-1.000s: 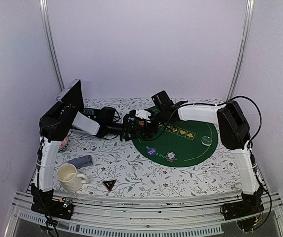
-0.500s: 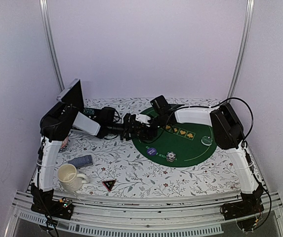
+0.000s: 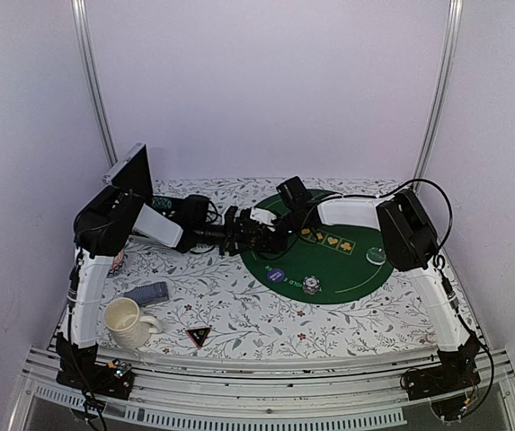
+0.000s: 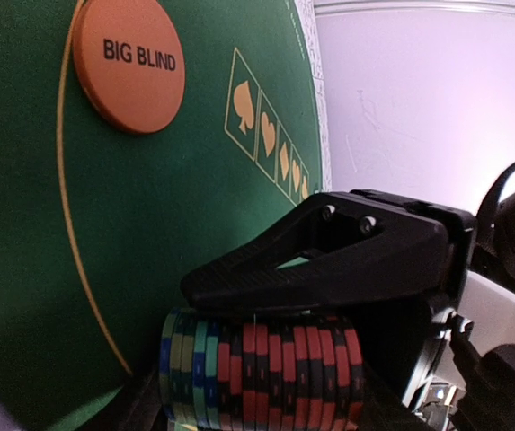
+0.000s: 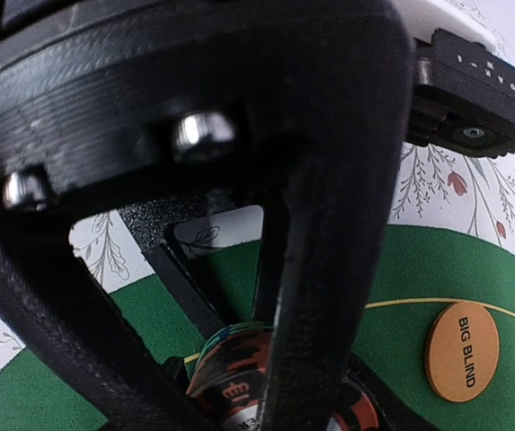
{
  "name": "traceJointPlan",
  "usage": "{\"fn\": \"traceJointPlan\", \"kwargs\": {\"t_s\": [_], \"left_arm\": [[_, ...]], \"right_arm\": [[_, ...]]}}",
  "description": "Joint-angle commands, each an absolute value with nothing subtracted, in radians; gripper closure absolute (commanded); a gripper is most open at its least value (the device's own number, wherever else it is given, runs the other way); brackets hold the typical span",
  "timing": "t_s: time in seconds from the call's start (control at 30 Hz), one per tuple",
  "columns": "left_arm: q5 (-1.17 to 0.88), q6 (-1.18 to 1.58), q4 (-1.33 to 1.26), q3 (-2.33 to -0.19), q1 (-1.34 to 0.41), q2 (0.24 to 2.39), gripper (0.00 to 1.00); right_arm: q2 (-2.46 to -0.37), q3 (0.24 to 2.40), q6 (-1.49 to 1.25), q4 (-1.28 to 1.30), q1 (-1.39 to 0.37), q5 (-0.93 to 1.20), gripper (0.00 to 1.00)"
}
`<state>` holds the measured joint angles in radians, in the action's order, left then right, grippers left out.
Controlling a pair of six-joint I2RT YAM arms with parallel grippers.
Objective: Distribute texas hold em gaming equipment
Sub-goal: Pass from the left arm to the right
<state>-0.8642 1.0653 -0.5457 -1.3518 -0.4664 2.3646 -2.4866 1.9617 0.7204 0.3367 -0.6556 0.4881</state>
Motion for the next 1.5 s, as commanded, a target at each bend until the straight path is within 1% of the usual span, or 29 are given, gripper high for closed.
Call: {"fn": "traceJointPlan", "kwargs": {"t_s": [0.0, 0.23, 0.43, 0.53, 0.6, 0.67, 0.8, 1.07, 1.27, 1.33, 1.47], "left_arm": [[-0.861, 1.068, -0.564, -1.343, -0.47, 2.402, 1.0], [-0.861, 1.074, -0.565, -1.348, -0.47, 2.408, 1.0], [-0.859, 1.076, -0.566, -1.344, -0.471, 2.409, 1.0], [-0.862, 1.076, -0.565, -1.342, -0.471, 2.413, 1.0], [-0.86, 1.078, -0.563, -1.341, -0.471, 2.413, 0.95], [-0.854, 1.077, -0.556, -1.342, -0.471, 2.412, 0.9], [-0.85, 1.072, -0.532, -1.357, -0.47, 2.412, 0.77], [-0.84, 1.072, -0.523, -1.358, -0.469, 2.4, 0.6], [-0.835, 1.072, -0.526, -1.347, -0.463, 2.388, 0.52], [-0.832, 1.071, -0.529, -1.34, -0.457, 2.381, 0.47], [-0.831, 1.072, -0.531, -1.335, -0.455, 2.374, 0.44]], "right_arm": [[-2.521, 1.982, 0.704, 0.338, -0.649, 0.53, 0.47], [-2.524, 1.99, 0.701, 0.335, -0.651, 0.525, 0.55], [-2.526, 1.993, 0.694, 0.333, -0.651, 0.522, 0.71], [-2.522, 1.993, 0.69, 0.332, -0.652, 0.52, 0.77], [-2.517, 1.993, 0.69, 0.332, -0.651, 0.517, 0.8], [-2.511, 1.993, 0.689, 0.332, -0.652, 0.503, 0.86], [-2.502, 1.991, 0.688, 0.339, -0.651, 0.484, 0.93], [-2.499, 1.987, 0.687, 0.349, -0.65, 0.476, 0.97], [-2.493, 1.985, 0.683, 0.351, -0.651, 0.479, 0.97], [-2.489, 1.982, 0.685, 0.351, -0.65, 0.475, 0.98], [-2.484, 1.971, 0.689, 0.351, -0.651, 0.479, 0.98]]}}
